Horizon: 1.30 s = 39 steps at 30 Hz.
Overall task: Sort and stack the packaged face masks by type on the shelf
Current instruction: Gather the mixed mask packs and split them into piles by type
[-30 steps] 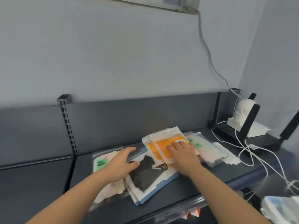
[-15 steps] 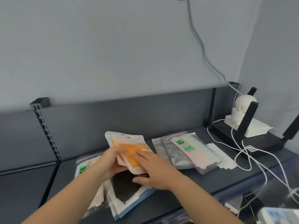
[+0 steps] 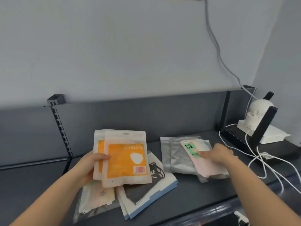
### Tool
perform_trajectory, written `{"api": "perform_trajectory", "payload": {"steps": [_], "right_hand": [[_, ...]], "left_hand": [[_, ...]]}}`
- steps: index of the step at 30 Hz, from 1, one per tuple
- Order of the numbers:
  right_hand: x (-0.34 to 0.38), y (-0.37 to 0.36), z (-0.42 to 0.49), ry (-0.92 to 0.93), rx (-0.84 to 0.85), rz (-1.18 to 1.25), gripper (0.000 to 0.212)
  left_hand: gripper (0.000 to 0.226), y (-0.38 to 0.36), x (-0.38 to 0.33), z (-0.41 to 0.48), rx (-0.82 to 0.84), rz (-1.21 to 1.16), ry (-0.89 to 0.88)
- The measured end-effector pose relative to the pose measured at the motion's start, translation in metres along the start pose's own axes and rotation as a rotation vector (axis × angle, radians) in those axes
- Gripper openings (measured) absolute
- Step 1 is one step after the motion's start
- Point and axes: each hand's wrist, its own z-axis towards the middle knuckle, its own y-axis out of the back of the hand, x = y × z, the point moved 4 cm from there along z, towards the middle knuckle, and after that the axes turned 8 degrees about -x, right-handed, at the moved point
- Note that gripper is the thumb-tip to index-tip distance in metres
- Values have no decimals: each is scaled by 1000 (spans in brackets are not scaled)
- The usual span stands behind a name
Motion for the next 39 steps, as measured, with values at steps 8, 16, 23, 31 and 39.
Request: {"api": "perform_trajectory", "payload": {"steps": [8,16,23,31,39], "right_hand": [[12,9,5,-5,-6,597,35],[63,30,-30,116,60,993,21],[134,-32,-95,251,391,918,22],[191,-97,-177,287,598,898,20],[240,-146,-242,721,223,-143,43]], "left_hand": [[38,56,11,-18,-149,-208,21],[18,92,17,-37,-214,-337,10],[21,119,25,-57,-302,-325,17],[37,168,27,-86,-345,-311,-9],[47,249,15,-92,-323,-361,-34]]}}
